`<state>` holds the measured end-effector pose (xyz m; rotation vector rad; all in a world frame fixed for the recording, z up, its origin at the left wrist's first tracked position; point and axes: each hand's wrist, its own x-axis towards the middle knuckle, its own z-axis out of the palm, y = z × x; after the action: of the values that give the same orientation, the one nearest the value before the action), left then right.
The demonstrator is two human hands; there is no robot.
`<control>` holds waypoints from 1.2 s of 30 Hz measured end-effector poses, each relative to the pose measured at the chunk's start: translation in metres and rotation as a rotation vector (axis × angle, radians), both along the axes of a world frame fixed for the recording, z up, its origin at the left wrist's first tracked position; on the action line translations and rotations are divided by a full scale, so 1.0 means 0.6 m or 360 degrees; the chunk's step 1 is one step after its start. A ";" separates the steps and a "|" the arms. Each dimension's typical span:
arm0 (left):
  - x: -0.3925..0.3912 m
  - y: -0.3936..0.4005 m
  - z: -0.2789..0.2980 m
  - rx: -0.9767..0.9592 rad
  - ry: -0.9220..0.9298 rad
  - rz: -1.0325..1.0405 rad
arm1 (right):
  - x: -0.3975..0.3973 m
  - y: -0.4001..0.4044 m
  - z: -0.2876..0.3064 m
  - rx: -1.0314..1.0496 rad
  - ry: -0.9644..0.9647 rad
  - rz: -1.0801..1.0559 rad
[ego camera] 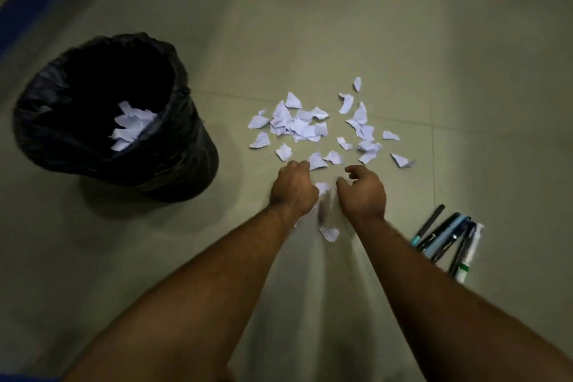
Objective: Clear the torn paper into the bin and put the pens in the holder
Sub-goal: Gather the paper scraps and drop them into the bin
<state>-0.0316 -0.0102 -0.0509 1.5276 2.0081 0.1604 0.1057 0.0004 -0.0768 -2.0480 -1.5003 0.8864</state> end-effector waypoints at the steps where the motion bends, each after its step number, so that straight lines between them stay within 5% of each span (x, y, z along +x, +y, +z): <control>1: 0.002 0.006 -0.011 0.0014 0.0020 -0.0026 | 0.008 -0.003 -0.015 0.0033 -0.0108 0.0027; 6: 0.039 0.054 -0.060 0.0268 0.0204 -0.0291 | 0.056 0.009 -0.094 0.0445 -0.0619 -0.0036; 14: 0.112 0.184 -0.092 0.0829 0.0208 -0.0902 | 0.072 0.032 -0.134 0.0231 -0.0917 -0.0094; 20: 0.244 0.279 -0.116 0.0829 0.0009 -0.1517 | 0.076 0.038 -0.129 0.0116 -0.0925 -0.0008; 24: 0.290 0.298 -0.135 0.0698 0.0177 -0.1893 | 0.080 0.042 -0.126 0.0019 -0.0962 0.0057; 32: 0.135 0.304 -0.126 0.0875 0.0467 -0.1749 | 0.074 0.039 -0.123 0.0082 -0.0967 -0.0048; 36: 0.098 0.275 -0.111 0.0974 0.0242 -0.1483 | 0.074 0.040 -0.121 0.0019 -0.0992 -0.0026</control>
<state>0.0269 0.1545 -0.1177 2.7651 1.1813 0.2908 0.1499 0.0243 -0.1493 -2.4549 -1.7693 0.2221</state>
